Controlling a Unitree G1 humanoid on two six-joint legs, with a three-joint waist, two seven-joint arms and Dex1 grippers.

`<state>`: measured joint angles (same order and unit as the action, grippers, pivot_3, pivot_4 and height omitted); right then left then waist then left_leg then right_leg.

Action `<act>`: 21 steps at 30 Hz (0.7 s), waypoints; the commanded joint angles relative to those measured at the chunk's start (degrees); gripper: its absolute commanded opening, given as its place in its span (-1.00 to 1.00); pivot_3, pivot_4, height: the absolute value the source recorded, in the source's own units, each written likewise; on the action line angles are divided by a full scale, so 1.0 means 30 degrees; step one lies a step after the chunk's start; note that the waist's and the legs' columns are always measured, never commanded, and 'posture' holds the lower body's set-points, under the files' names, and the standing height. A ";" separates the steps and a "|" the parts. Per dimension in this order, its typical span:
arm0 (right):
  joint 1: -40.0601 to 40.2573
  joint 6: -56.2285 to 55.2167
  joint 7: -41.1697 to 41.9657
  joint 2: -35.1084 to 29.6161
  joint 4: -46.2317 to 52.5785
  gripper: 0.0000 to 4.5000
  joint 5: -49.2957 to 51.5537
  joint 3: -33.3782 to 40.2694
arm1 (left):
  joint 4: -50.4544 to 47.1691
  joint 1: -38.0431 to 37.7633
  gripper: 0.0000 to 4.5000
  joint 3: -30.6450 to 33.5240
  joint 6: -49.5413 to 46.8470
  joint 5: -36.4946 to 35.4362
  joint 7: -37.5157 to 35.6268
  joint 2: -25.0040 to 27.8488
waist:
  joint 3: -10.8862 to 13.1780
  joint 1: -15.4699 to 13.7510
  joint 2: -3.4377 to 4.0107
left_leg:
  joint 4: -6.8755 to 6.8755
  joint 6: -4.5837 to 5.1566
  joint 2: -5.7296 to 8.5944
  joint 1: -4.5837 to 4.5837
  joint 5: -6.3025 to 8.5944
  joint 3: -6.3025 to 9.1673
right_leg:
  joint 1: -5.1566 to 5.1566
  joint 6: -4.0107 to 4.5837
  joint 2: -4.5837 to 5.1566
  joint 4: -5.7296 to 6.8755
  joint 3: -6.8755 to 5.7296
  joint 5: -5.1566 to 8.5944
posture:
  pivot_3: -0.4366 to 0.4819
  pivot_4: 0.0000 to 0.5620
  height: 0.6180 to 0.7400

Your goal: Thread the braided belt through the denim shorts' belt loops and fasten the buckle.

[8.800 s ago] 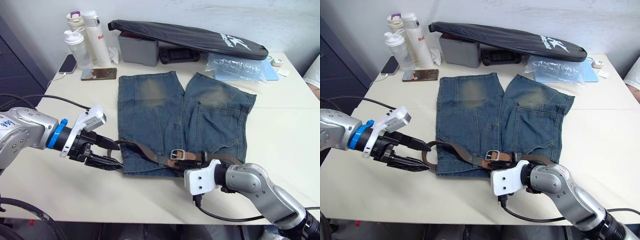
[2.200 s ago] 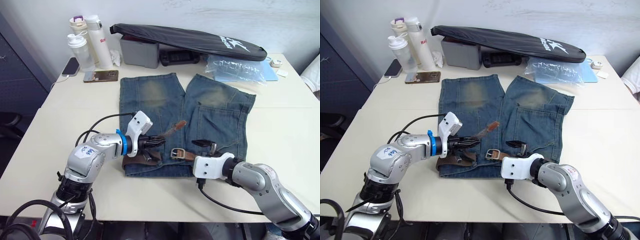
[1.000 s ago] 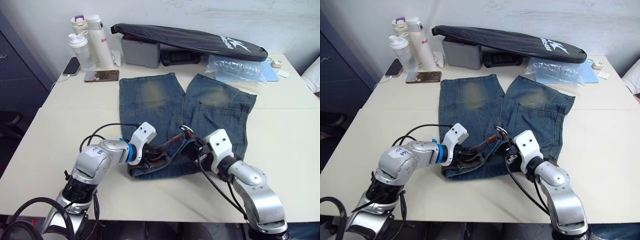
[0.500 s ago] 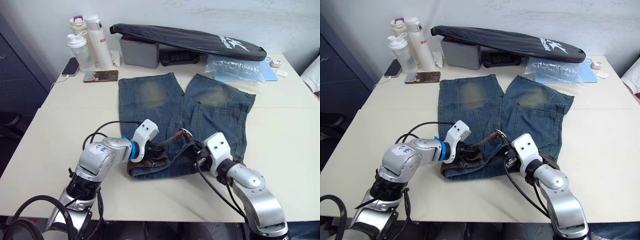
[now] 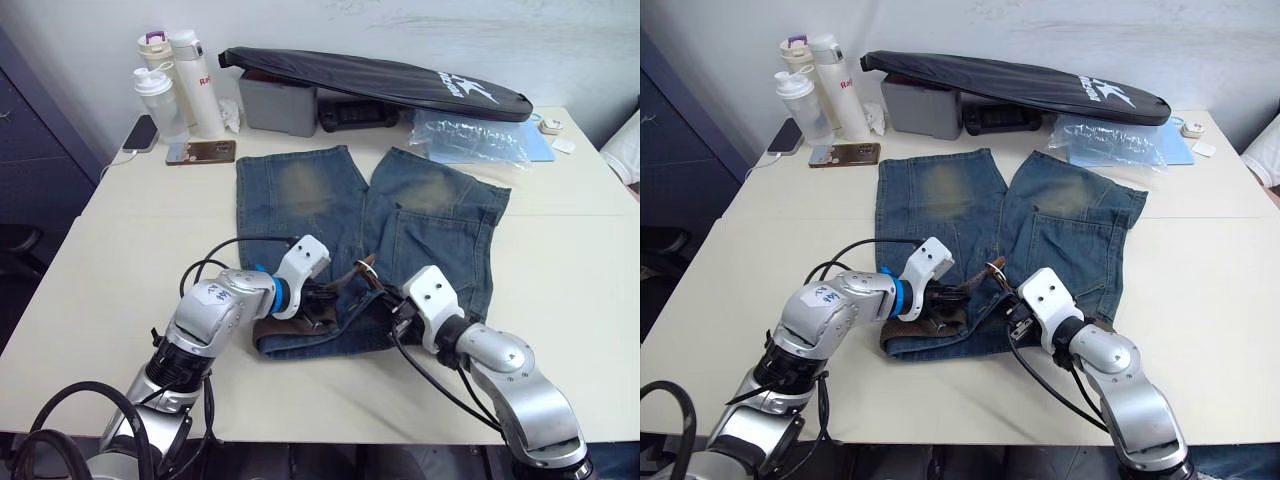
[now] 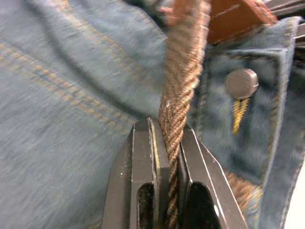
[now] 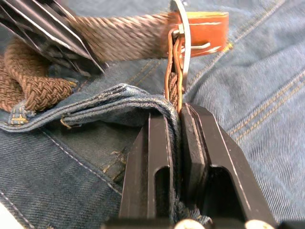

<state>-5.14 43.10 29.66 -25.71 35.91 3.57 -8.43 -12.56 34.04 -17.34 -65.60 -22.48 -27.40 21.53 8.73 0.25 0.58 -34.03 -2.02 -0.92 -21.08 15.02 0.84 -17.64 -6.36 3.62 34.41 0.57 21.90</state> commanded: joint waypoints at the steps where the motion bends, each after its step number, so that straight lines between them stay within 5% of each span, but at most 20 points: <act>1: -0.0811 0.0274 0.1794 -0.1453 0.1374 -0.97 0.0788 -0.0985 | -0.0149 0.0683 -1.00 -0.0593 0.0909 0.0249 -0.0835 0.0107 | 0.0002 -0.0019 -0.0004 | -0.0001 0.0001 0.0001 0.0000 0.0000 -0.0003 | -0.0002 0.0000 -0.0002 -0.0006 -0.0003 0.0000 | -0.05 -0.47 1.00; 10: -0.1586 -0.1594 0.3906 -0.4888 0.1444 -0.97 0.0188 -0.2020 | 0.0623 0.1055 -1.00 -0.1216 0.1853 0.0938 -0.1256 -0.0539 | 0.0003 -0.0054 -0.0008 | 0.0004 0.0003 0.0003 -0.0016 0.0000 0.0006 | 0.0005 0.0000 0.0000 -0.0110 -0.0008 0.0000 | -0.05 -0.47 1.00; 21: -0.0866 -0.3452 0.4072 -0.5277 0.0665 -0.97 -0.0337 -0.1860 | 0.1491 0.1217 -1.00 -0.1354 0.2844 0.1646 -0.1570 -0.1240 | 0.0006 -0.0067 -0.0013 | -0.0011 0.0009 0.0003 -0.0017 -0.0002 0.0007 | 0.0008 -0.0001 0.0001 -0.0105 -0.0013 0.0000 | -0.05 -0.47 1.00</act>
<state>-8.73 34.25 40.43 -42.04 35.54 0.14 -14.66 -6.67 37.13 -21.44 -58.79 -17.79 -31.53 18.37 8.75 0.05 0.54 -34.06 -1.99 -0.91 -21.13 15.01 0.86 -17.61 -6.37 3.62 34.10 0.53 21.90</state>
